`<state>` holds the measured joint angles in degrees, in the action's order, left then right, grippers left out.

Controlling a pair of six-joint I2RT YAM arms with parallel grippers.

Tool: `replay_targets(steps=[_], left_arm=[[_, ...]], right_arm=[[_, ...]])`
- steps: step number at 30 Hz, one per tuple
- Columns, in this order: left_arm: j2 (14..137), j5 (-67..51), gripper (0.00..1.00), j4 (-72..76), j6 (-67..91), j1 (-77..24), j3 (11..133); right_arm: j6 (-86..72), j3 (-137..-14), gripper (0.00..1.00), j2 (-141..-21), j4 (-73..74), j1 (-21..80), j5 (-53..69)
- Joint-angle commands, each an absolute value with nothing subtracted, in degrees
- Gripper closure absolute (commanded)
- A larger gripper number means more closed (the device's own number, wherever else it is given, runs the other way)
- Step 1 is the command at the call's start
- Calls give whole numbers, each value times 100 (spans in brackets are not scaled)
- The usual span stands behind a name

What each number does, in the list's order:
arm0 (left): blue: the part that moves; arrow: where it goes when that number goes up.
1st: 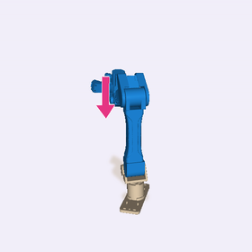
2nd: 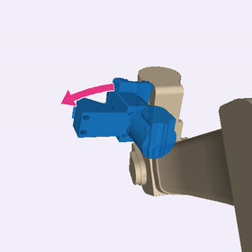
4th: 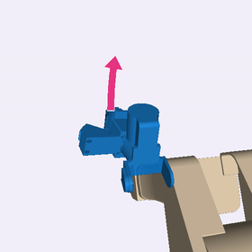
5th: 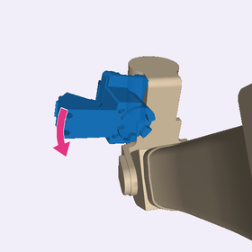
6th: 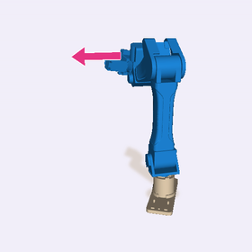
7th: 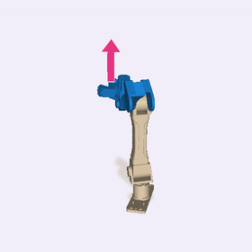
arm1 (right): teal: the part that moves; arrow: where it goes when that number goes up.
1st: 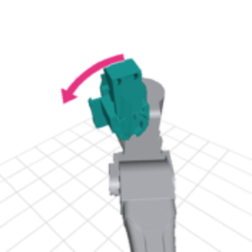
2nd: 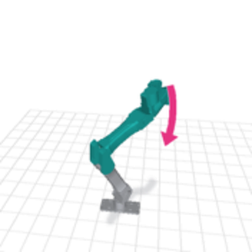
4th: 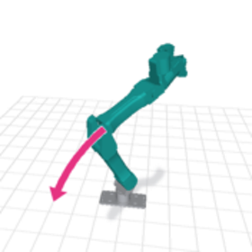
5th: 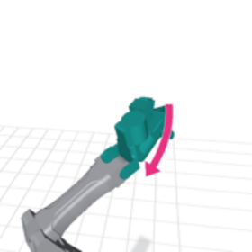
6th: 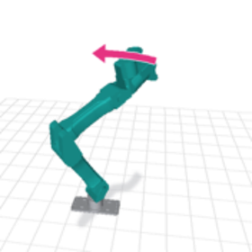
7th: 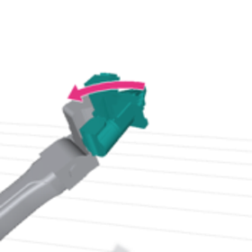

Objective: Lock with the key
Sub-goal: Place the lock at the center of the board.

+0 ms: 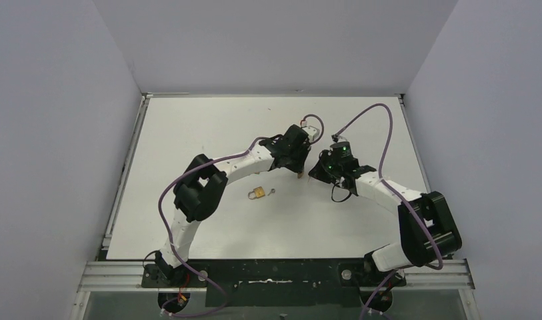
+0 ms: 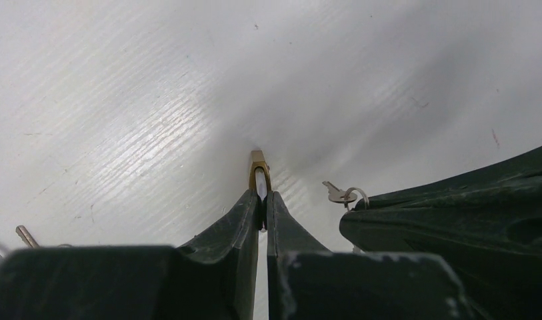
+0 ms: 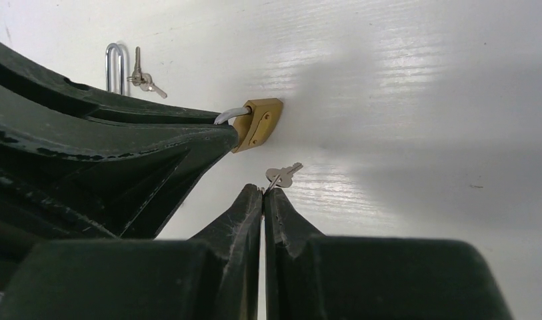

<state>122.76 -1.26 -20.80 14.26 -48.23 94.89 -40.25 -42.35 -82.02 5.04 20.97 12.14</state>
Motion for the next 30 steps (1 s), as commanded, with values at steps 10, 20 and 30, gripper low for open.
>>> replay_targets(steps=[10, 20, 30], left_arm=[[12151, 91, 100, -1492, 1918, -4866, 9443], [12064, 78, 81, -1513, 1915, -4855, 9500], [11761, 154, 54, -1546, 1915, -4802, 9501]], right_arm=[[-4478, -4240, 85, -8720, -542, 2294, 822], [-4379, -4174, 53, -8371, -457, 2287, 600], [-3854, -4227, 43, -7511, 184, 2258, 426]])
